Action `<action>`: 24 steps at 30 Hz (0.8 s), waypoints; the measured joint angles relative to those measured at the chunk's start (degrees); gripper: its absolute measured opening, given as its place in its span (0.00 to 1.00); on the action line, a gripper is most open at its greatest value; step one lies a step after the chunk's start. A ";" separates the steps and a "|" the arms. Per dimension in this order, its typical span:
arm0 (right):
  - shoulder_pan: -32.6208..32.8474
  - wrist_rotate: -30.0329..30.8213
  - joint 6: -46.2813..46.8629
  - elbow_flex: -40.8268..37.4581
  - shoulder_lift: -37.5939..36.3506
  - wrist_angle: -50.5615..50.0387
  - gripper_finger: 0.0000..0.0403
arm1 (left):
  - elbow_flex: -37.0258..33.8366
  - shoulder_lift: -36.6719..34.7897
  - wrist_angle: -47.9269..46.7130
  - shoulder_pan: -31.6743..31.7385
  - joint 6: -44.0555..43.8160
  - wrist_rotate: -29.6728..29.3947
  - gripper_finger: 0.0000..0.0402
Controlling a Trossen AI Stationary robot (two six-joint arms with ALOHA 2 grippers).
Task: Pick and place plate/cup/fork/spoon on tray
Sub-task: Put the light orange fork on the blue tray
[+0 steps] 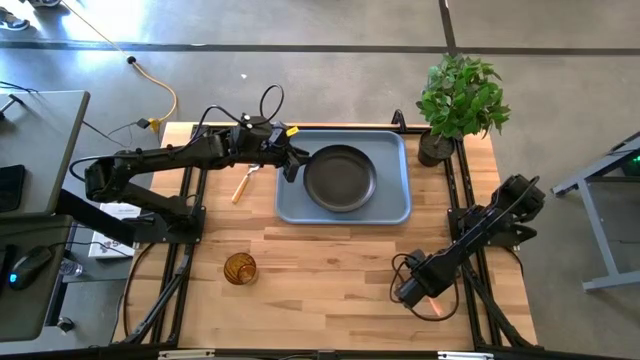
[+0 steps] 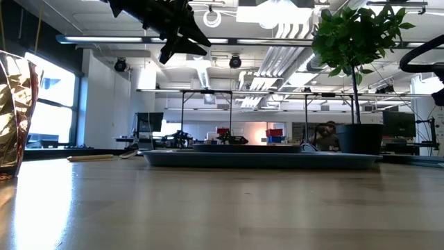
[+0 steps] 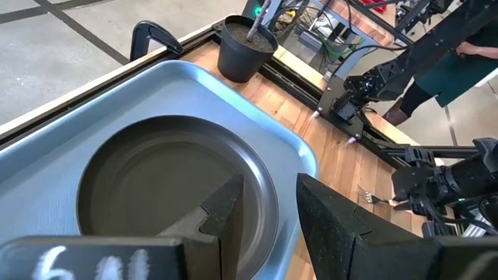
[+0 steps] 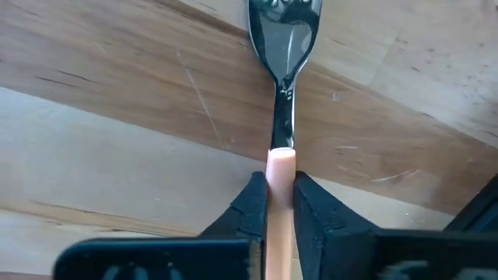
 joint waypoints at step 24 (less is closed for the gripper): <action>-0.64 19.25 12.73 -0.29 -10.13 9.18 0.03 | 0.00 0.00 -0.11 0.00 0.13 0.00 0.27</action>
